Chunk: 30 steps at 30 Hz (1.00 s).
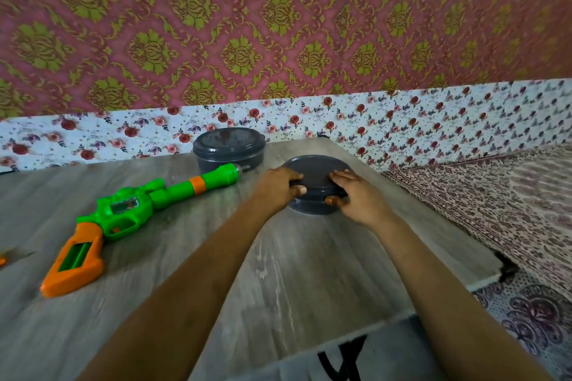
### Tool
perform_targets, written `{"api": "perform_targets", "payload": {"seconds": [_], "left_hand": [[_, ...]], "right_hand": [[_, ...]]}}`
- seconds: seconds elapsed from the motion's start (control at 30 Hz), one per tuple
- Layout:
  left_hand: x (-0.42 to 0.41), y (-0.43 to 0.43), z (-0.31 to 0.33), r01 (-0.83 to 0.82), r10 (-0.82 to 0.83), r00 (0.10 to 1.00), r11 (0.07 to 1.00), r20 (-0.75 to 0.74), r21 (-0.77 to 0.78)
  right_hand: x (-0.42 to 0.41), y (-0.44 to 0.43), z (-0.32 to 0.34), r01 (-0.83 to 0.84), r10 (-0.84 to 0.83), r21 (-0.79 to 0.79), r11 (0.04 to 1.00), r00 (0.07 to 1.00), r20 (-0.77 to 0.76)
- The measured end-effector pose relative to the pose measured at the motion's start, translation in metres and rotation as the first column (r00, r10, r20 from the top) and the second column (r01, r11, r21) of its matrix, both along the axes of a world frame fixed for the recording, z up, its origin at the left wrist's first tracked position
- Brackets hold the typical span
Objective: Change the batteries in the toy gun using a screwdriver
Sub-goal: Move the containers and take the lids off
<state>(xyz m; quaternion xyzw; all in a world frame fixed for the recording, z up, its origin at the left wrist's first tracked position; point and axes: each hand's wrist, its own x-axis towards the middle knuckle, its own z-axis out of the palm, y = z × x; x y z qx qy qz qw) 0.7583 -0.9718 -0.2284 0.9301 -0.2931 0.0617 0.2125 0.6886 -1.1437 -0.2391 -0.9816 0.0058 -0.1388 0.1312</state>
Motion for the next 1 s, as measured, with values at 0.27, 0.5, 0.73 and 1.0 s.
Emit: {"api": "perform_targets", "payload": {"seconds": [0.27, 0.5, 0.73, 1.0], "left_hand": [[0.124, -0.051, -0.007, -0.072, 0.071, 0.997, 0.997, -0.029, -0.041], [0.203, -0.079, -0.008, -0.079, 0.078, 0.997, 0.993, -0.015, -0.082], [0.233, -0.089, -0.002, -0.093, 0.094, 0.996, 0.995, 0.009, -0.043], [0.218, -0.041, 0.027, -0.058, 0.062, 0.997, 0.995, 0.050, -0.082]], "right_hand": [[0.125, -0.029, 0.003, 0.064, -0.064, 0.003, 0.998, 0.994, -0.094], [0.215, -0.056, -0.002, 0.072, -0.070, 0.019, 0.997, 0.994, -0.090], [0.254, -0.065, 0.001, 0.083, -0.088, -0.042, 0.996, 0.986, -0.138], [0.232, -0.030, 0.005, 0.116, -0.118, 0.018, 0.993, 0.983, 0.138]]}}
